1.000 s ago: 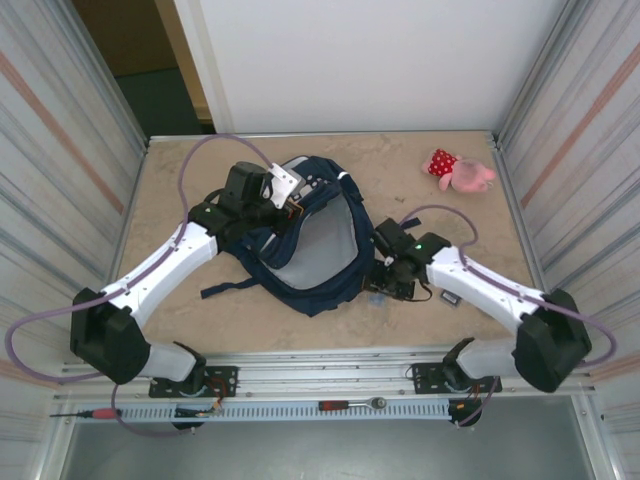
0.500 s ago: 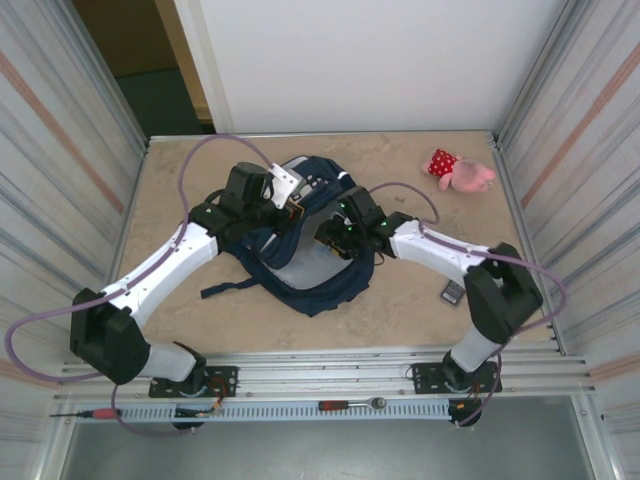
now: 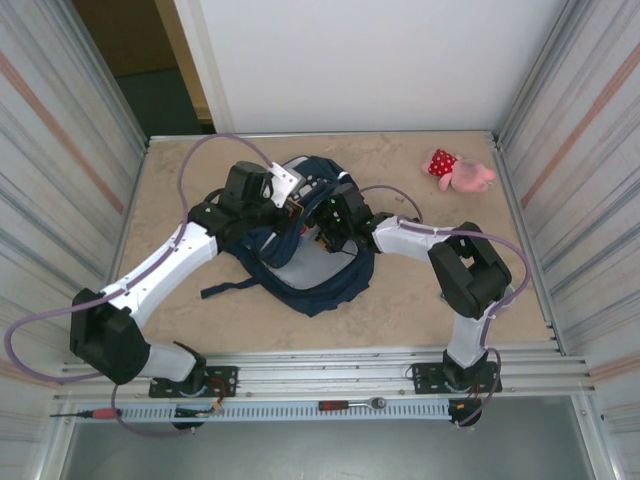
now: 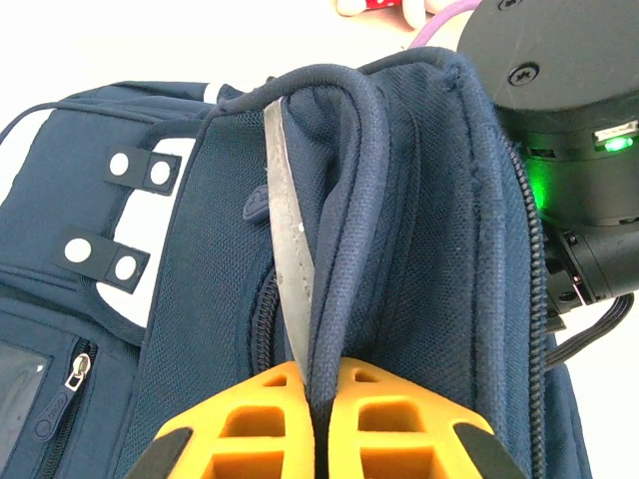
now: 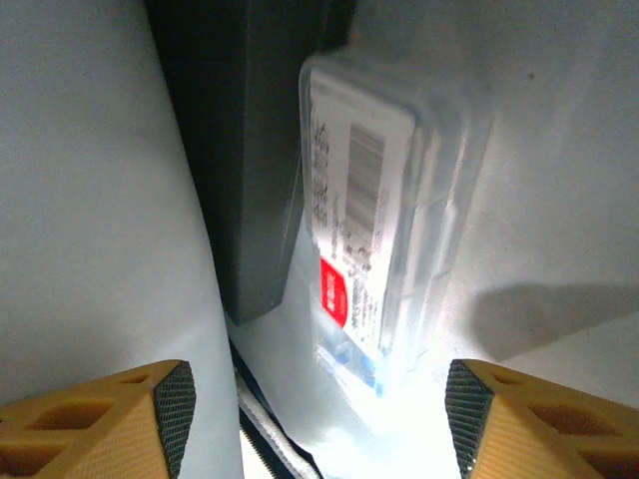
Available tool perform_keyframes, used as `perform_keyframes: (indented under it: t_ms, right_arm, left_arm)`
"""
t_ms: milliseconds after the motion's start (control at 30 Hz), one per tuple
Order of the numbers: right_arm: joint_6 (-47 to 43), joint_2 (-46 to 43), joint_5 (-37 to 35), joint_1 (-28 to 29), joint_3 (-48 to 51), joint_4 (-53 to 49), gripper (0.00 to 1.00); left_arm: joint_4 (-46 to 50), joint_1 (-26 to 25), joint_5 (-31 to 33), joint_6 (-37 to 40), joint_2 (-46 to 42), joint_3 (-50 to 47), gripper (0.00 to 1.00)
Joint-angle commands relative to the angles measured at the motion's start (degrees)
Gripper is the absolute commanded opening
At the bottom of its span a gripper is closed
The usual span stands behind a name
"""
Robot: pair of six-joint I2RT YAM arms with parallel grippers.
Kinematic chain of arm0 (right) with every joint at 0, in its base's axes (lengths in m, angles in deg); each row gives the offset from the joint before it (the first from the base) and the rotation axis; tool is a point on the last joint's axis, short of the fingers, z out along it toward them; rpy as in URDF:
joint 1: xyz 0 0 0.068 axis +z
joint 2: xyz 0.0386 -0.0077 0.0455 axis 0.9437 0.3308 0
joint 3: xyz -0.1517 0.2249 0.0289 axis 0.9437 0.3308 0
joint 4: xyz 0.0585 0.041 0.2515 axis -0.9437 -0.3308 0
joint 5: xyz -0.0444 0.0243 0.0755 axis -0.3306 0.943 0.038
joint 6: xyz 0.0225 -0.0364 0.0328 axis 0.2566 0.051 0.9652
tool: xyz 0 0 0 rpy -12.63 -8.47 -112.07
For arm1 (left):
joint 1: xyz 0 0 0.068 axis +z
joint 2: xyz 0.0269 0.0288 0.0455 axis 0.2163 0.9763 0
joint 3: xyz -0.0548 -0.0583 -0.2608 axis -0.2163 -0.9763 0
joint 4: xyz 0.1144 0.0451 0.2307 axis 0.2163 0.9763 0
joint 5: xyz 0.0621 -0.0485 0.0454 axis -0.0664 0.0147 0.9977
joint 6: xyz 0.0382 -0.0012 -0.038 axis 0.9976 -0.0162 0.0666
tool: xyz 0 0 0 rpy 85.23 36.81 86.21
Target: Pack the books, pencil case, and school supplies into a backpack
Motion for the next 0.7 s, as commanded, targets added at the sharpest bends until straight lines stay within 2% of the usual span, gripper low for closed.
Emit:
perform_keyframes:
  t_ms: [0, 133, 333, 500, 667]
  right_arm:
    - [1.04, -3.93, -0.86, -0.58, 2.08, 1.34, 0.68]
    - [-2.74, -11.6, -2.13, -0.65, 7.36, -0.36, 0.67]
    - [-9.55, -28.4, -8.47, -2.61, 16.63, -12.5, 0.65]
    - [-14.33, -43.34, -10.12, -11.41, 25.01, -20.12, 0.63]
    - [-22.33, -53.23, -11.3, -16.53, 24.71, -28.99, 0.65]
  left_arm:
    - [-0.88, -0.09, -0.1, 0.2, -2.71, 2.1, 0.0]
    - [-0.34, -0.07, 0.2, 0.71, -2.69, 1.37, 0.0]
    - [0.99, -2.88, 3.29, 5.0, -1.13, -1.47, 0.0]
    - [1.68, -8.8, 6.36, 8.76, 4.96, -3.46, 0.0]
    - [-0.6, -15.12, 6.56, 8.21, 14.85, -5.86, 0.0]
